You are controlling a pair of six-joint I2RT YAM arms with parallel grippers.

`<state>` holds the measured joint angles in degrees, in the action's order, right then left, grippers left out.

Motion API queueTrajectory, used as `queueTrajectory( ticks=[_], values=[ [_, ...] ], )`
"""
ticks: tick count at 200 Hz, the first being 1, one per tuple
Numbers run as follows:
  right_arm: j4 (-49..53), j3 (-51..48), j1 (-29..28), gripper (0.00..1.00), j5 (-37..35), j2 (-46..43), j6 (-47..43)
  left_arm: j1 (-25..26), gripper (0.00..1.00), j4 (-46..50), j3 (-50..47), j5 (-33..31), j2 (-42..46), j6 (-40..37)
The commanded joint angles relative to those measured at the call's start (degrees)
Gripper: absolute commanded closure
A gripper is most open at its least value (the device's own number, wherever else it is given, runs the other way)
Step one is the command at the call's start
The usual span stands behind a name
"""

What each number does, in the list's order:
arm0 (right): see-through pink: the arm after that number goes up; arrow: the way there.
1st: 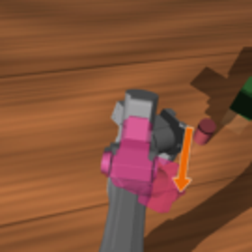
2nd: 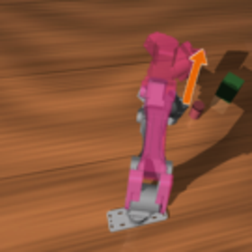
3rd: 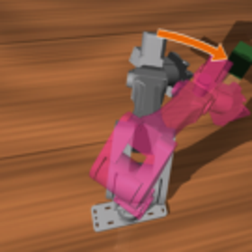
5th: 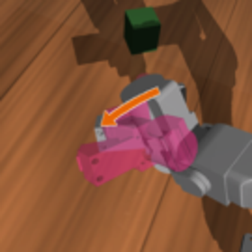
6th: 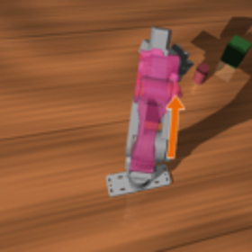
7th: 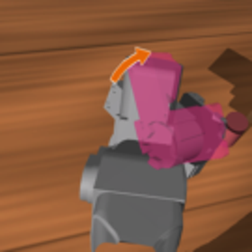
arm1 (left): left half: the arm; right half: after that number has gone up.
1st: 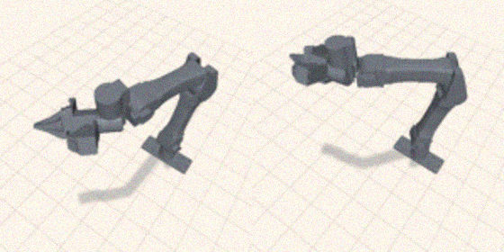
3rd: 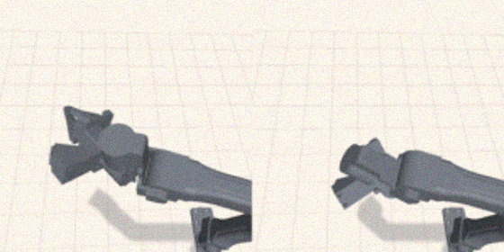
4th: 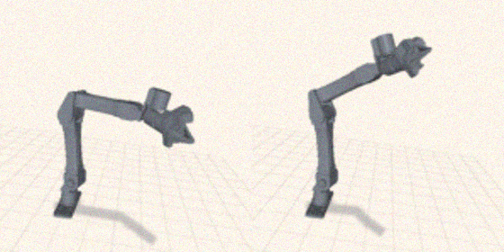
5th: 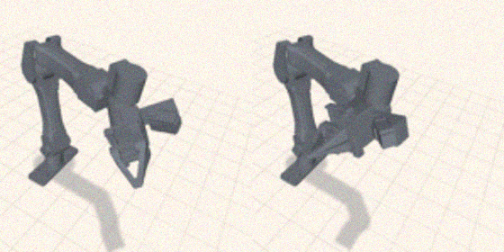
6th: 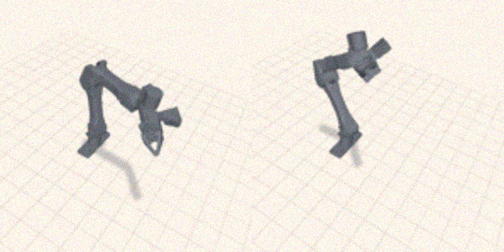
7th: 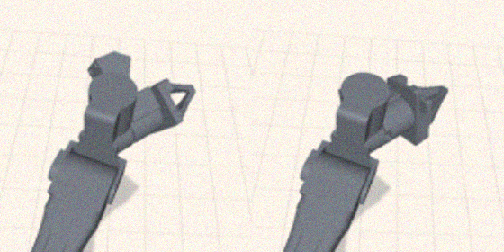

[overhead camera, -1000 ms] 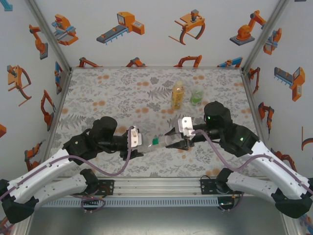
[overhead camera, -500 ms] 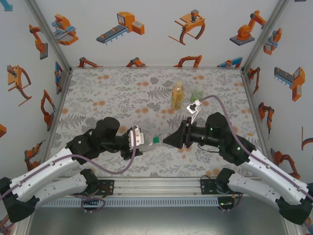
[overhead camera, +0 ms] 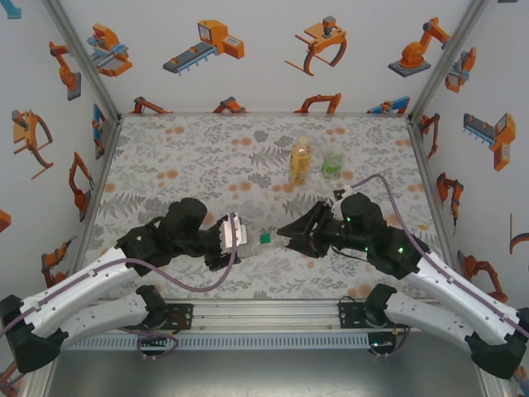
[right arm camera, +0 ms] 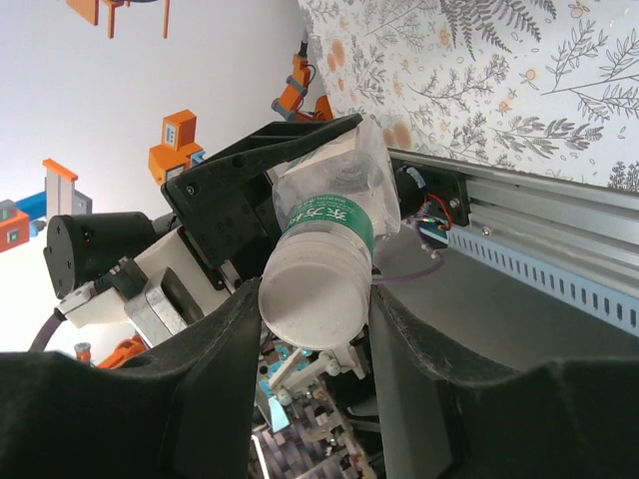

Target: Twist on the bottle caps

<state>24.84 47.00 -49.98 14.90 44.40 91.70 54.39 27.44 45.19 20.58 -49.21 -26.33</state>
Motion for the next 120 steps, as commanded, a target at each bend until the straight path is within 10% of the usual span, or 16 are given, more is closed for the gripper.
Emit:
queueTrajectory(
  ticks=[1,41,120],
  values=[
    [2.78,3.37,-0.03,0.65,-0.27,0.85,-2.31,0.10,0.99,-5.08,0.47,2.49,0.57,0.41],
    [3.81,9.22,-0.03,0.42,-4.70,0.45,-21.41,0.12,0.99,-4.81,0.47,3.15,0.70,0.69],
    [-1.22,12.24,0.05,0.42,3.21,-2.19,-64.08,0.10,0.99,-5.55,0.65,6.55,0.43,1.34]
  ],
)
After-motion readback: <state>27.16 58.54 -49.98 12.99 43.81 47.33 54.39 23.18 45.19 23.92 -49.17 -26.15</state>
